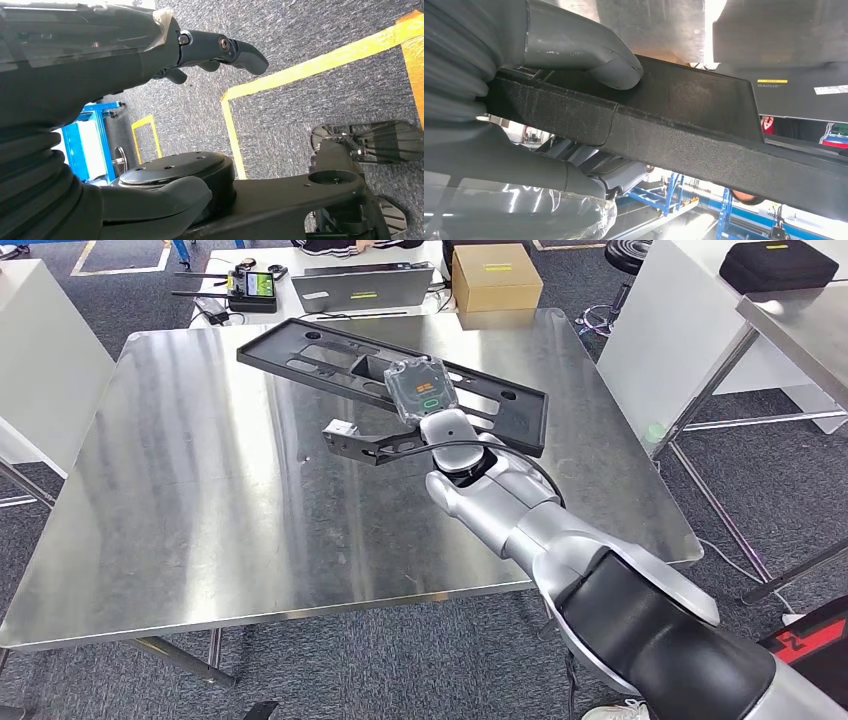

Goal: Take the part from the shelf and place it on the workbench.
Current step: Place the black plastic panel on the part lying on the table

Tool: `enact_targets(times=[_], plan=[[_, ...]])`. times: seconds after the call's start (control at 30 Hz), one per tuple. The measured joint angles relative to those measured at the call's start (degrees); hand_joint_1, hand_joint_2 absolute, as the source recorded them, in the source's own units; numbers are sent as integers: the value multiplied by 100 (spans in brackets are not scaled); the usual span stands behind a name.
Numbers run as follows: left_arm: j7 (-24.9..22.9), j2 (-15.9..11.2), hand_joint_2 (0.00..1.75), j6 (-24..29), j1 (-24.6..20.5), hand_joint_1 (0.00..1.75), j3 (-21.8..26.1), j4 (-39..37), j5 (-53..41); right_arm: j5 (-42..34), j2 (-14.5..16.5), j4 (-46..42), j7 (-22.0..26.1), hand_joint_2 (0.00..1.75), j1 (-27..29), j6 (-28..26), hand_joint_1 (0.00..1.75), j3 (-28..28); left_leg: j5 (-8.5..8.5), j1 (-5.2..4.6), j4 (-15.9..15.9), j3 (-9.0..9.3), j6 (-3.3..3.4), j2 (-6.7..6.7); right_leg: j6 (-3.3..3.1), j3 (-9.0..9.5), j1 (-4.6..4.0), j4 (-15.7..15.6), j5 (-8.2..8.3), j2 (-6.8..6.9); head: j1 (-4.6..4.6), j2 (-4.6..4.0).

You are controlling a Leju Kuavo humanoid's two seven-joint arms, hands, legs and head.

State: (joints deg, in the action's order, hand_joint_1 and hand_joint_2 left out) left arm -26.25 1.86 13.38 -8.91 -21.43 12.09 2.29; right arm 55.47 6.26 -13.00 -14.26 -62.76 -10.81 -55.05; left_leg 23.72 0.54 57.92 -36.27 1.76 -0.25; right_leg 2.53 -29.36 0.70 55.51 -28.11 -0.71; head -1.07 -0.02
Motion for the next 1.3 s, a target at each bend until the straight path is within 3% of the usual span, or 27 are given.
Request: enact_targets(times=[0.1,0.43,0.57,1.07,1.2,1.3], plan=[[0,-13,175,-4,0,0,3,0,-10,0,5,0,7,0,21,-1,0,38,0,0,0,0,0,0,0,0,0,0,0,0,0,0],[0,-37,175,13,5,0,10,0,-16,20,61,2,93,0,39,-5,0,102,0,0,0,0,0,0,0,0,0,-1,0,0,-1,0],[0,-36,0,13,6,0,26,0,0,29,72,2,109,0,39,1,0,108,0,0,0,0,0,-1,0,0,0,0,0,0,-1,0],[0,-16,0,47,6,0,105,0,19,-174,121,1,394,0,113,-91,0,275,0,0,0,0,0,-1,0,1,0,0,0,0,0,0],[0,-1,0,55,11,0,117,0,-7,-791,175,-40,962,0,131,-427,0,723,0,0,0,0,0,0,0,3,-2,0,0,0,0,0],[0,4,0,60,22,0,124,0,-32,-1712,293,-172,1939,0,167,-548,0,1374,0,0,0,0,0,-1,0,4,-4,1,0,0,0,0]])
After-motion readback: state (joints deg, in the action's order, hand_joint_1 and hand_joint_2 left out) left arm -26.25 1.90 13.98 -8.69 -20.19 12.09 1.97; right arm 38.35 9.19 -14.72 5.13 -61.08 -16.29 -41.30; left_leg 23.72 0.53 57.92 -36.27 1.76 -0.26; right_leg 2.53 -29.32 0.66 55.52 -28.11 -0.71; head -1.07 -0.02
